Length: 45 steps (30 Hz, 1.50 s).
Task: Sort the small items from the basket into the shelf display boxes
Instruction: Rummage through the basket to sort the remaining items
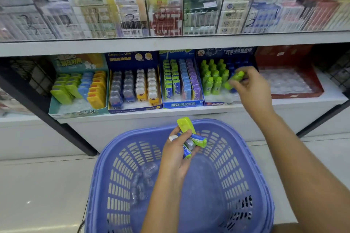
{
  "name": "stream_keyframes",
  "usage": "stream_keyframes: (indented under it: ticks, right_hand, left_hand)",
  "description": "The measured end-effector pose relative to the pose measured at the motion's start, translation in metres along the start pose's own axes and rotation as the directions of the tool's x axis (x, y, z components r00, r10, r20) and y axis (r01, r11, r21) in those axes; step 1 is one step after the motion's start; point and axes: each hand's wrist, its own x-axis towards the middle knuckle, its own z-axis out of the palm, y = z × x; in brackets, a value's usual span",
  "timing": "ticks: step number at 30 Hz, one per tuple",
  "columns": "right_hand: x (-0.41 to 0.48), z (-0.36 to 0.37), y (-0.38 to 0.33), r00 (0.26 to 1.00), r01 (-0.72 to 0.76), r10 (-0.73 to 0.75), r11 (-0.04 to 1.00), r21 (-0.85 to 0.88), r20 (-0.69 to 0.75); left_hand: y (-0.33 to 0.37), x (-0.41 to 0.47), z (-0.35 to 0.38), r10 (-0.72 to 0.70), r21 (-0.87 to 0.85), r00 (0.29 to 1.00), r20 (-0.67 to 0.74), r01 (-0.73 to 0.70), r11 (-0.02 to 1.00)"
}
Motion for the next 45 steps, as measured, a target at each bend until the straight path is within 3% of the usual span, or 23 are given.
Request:
stream_keyframes:
  ticks: [4,7,16,19,21,24,26,29,31,33,37,41,43,45]
  right_hand:
    - [0.044,0.006,0.01,0.972,0.162,-0.11,0.955,-0.248,0.21]
    - [0.055,0.011,0.018,0.947,0.186,-0.084,0.93,-0.317,0.31]
    - [0.072,0.011,0.01,0.906,0.077,0.13,0.885,-0.458,0.402]
    - [0.073,0.01,-0.001,0.879,0.141,0.181,0.786,-0.601,0.442]
    - [0.063,0.008,-0.006,0.906,0.175,0.127,0.756,-0.63,0.404]
    - [0.024,-0.004,-0.015,0.97,0.043,0.03,0.956,-0.291,0.242]
    - [-0.01,-0.014,-0.028,0.939,-0.132,0.131,0.991,-0.017,0.319]
    - [-0.062,-0.019,-0.056,0.745,-0.472,0.209,0.836,0.28,0.634]
    - [-0.086,-0.012,-0.066,0.624,-0.626,0.263,0.731,0.27,0.736]
    - [-0.101,0.0,-0.073,0.588,-0.675,0.288,0.689,0.263,0.756]
    - [-0.109,0.012,-0.079,0.614,-0.729,0.34,0.59,0.347,0.712]
    - [-0.107,0.01,-0.078,0.624,-0.745,0.343,0.531,0.403,0.702]
    - [-0.103,0.009,-0.078,0.71,-0.676,0.326,0.564,0.475,0.624]
    - [-0.094,0.009,-0.078,0.84,-0.512,0.296,0.709,0.484,0.455]
  left_hand:
    - [0.007,0.002,0.002,0.05,0.042,0.997,0.05,-0.052,0.998]
    - [0.011,0.002,0.006,0.066,0.058,0.995,0.073,-0.07,0.996]
    - [0.015,-0.004,0.021,0.029,0.01,0.996,0.086,-0.03,0.999]
    - [0.016,-0.008,0.021,0.036,-0.03,0.996,0.087,-0.034,0.999]
    - [0.017,-0.01,0.019,0.047,-0.065,0.997,0.065,-0.043,0.997]
    - [0.018,-0.011,0.014,0.072,-0.083,0.997,0.012,-0.071,0.994]
    - [0.019,-0.011,0.013,0.108,-0.101,0.994,-0.024,-0.11,0.989]
    - [0.019,-0.014,0.015,0.212,-0.109,0.976,-0.057,-0.217,0.97]
    - [0.019,-0.018,0.018,0.29,-0.101,0.955,-0.063,-0.295,0.95]
    - [0.018,-0.021,0.02,0.341,-0.076,0.938,-0.06,-0.345,0.936]
    - [0.018,-0.024,0.02,0.356,-0.021,0.932,-0.066,-0.358,0.934]
    - [0.027,-0.023,0.012,0.363,-0.09,0.925,-0.115,-0.374,0.923]
    - [0.035,-0.019,0.004,0.373,-0.1,0.914,-0.157,-0.391,0.915]
    - [0.043,-0.017,-0.005,0.359,-0.076,0.916,-0.179,-0.377,0.923]
